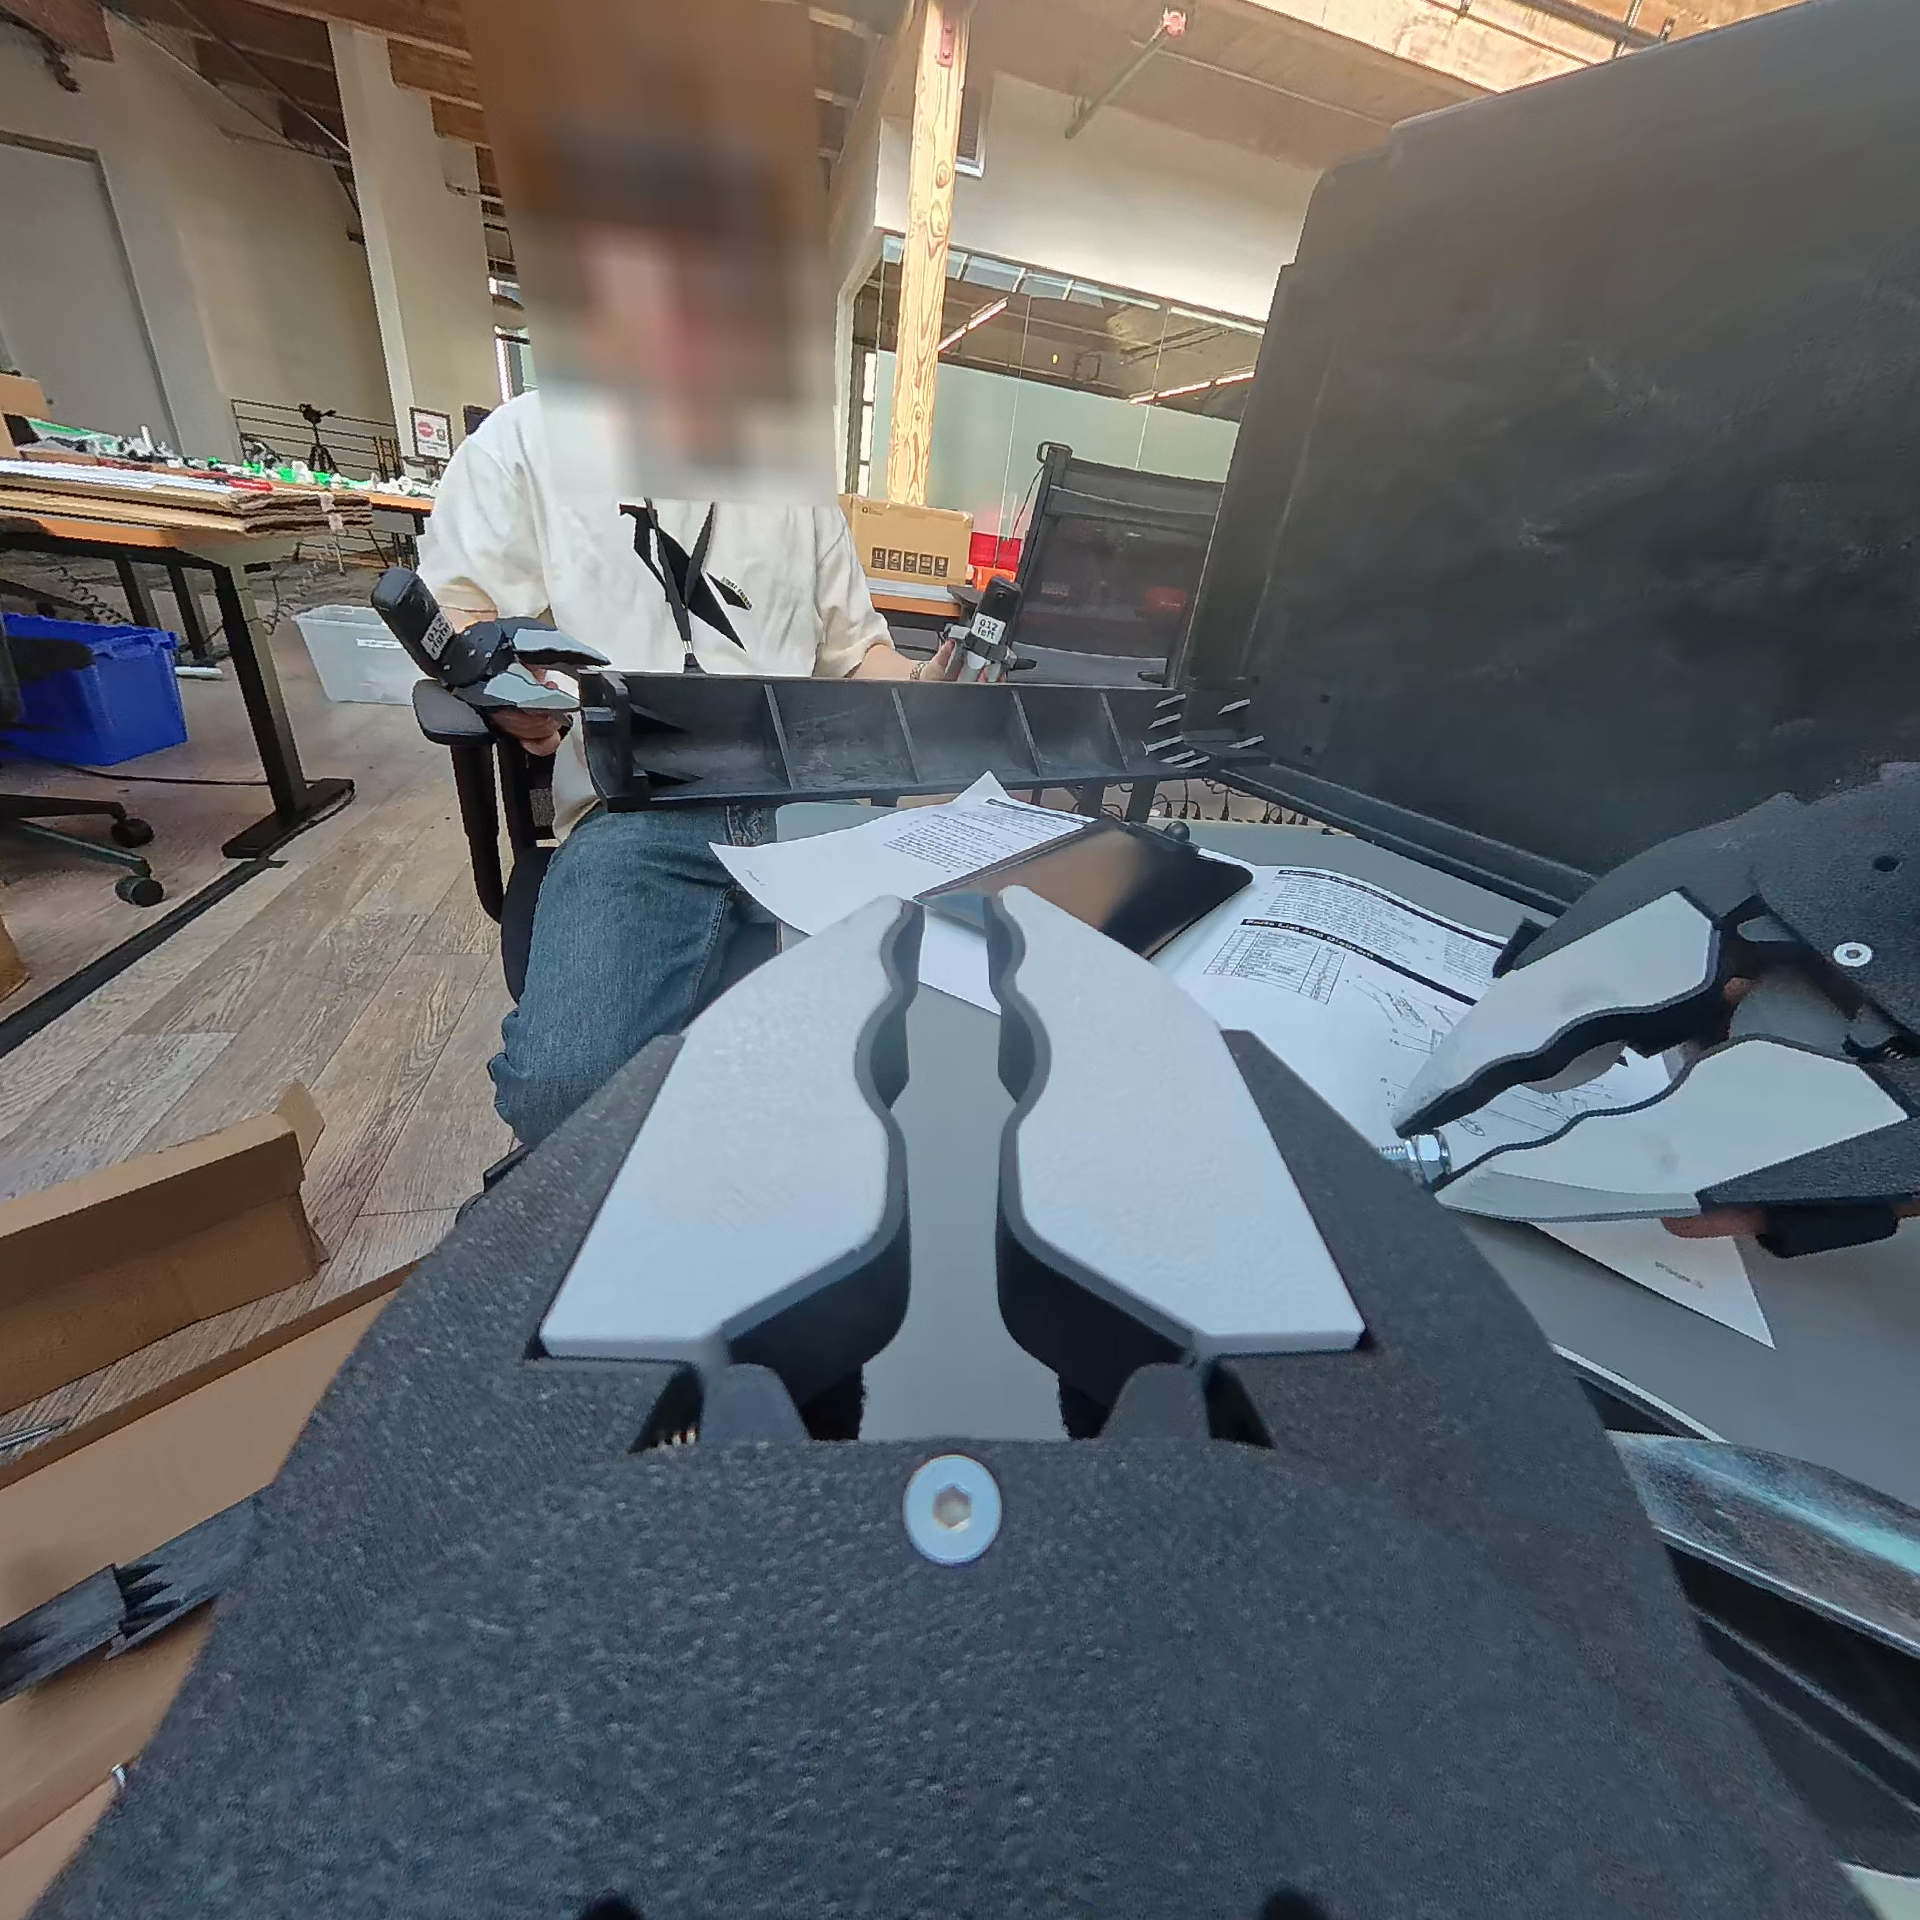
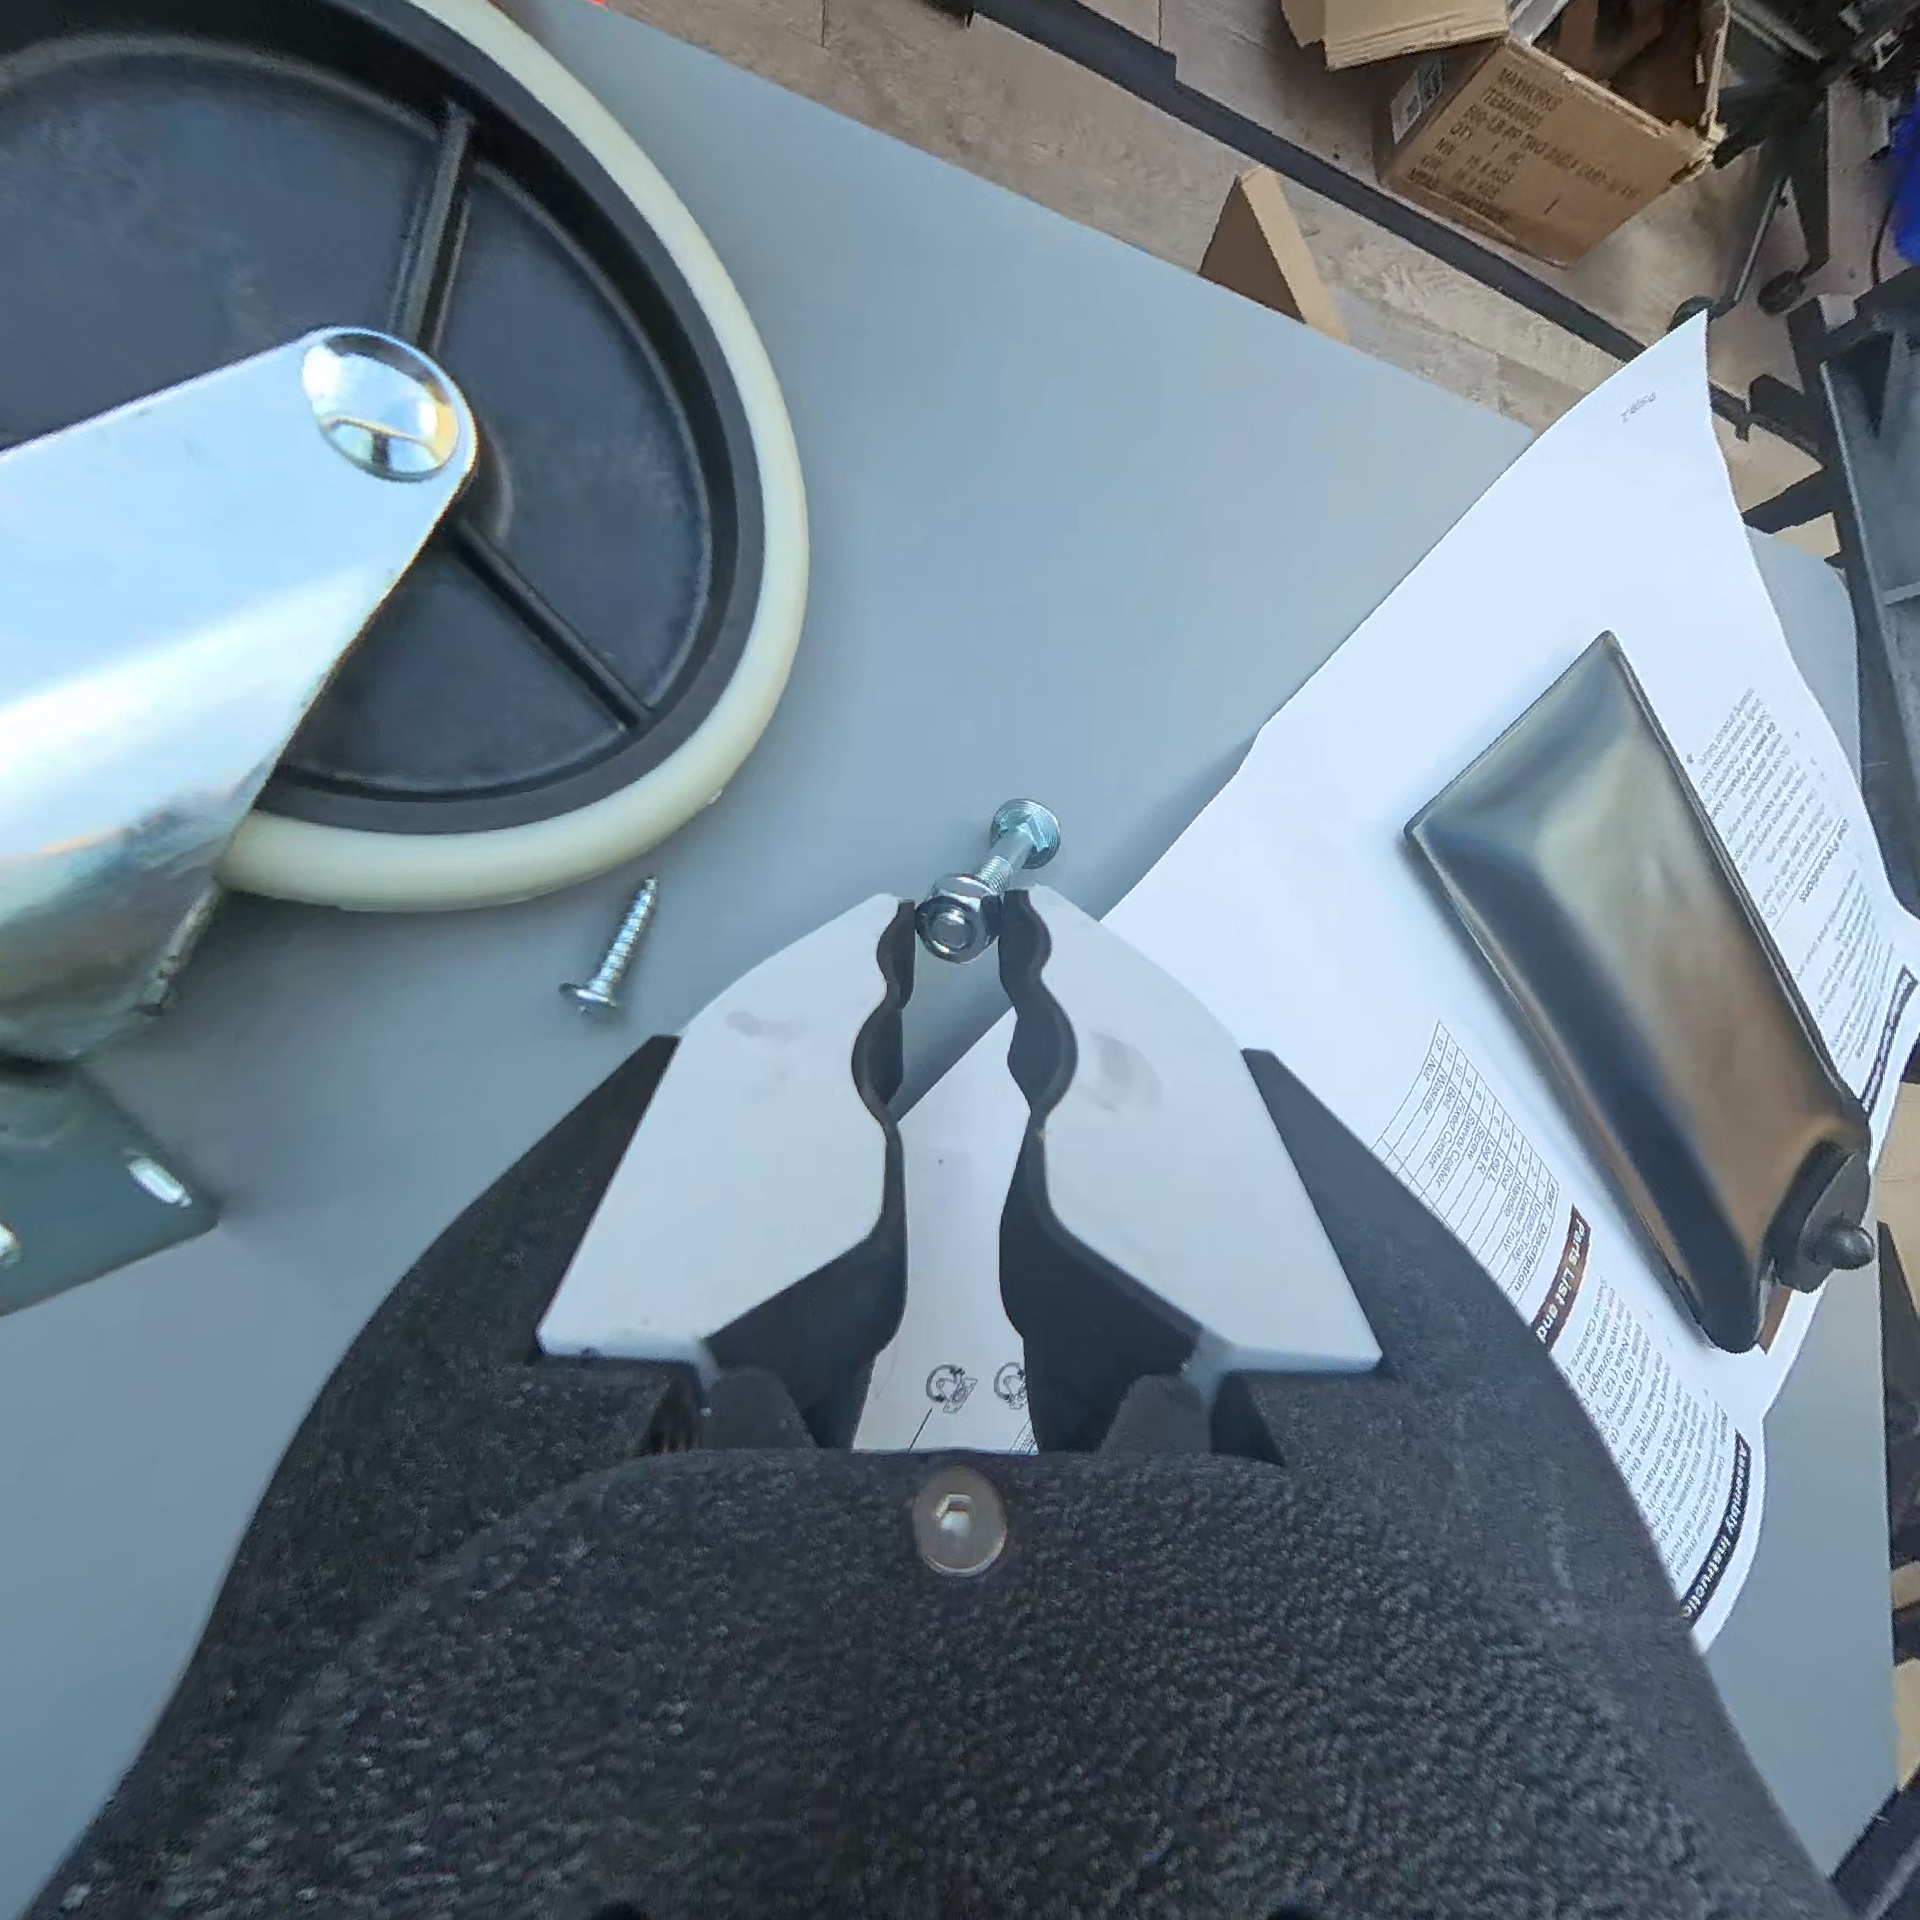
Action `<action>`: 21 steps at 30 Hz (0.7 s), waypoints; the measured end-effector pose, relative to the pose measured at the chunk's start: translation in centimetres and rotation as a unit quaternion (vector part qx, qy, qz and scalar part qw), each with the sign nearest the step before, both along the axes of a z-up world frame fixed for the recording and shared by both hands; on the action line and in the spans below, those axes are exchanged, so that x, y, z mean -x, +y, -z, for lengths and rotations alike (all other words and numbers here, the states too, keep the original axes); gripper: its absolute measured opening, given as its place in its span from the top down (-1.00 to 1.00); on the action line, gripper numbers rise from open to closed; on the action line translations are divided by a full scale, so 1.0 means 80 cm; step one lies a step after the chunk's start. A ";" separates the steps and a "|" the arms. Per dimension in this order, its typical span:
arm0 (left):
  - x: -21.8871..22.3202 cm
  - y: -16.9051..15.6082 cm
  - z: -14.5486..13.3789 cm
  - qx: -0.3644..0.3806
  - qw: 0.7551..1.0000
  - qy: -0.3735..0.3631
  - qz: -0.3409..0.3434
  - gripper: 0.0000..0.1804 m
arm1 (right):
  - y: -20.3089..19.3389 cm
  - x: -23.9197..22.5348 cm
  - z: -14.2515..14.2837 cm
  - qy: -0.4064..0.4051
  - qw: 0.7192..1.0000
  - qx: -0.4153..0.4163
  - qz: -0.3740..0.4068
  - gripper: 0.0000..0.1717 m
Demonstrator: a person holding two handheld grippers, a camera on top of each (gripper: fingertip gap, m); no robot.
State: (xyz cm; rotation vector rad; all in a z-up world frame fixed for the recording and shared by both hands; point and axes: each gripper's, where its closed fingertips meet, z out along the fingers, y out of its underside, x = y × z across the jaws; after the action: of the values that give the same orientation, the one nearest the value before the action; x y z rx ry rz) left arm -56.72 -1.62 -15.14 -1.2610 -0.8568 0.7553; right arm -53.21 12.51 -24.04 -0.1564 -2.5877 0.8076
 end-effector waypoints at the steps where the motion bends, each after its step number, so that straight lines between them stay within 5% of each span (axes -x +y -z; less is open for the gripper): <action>1: 0.000 0.000 0.000 0.000 1.000 0.000 0.000 0.87 | 0.002 -0.004 -0.001 0.001 1.000 0.000 -0.003 0.82; 11: 0.000 -0.001 0.000 -0.003 1.000 -0.001 0.001 0.87 | 0.043 -0.071 0.004 -0.060 0.996 -0.035 -0.061 0.82; 15: 0.000 0.000 0.000 0.000 1.000 -0.001 0.001 0.87 | 0.072 -0.093 0.019 -0.127 0.989 -0.054 -0.043 0.80; 21: 0.000 0.001 0.000 0.002 1.000 -0.002 0.002 0.87 | 0.059 -0.102 -0.004 -0.178 0.984 0.013 0.004 0.79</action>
State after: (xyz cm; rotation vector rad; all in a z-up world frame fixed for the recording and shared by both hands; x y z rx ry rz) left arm -56.71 -1.54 -15.18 -1.2683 -0.8557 0.7518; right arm -45.06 17.23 -23.68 -0.3474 -2.9056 0.8783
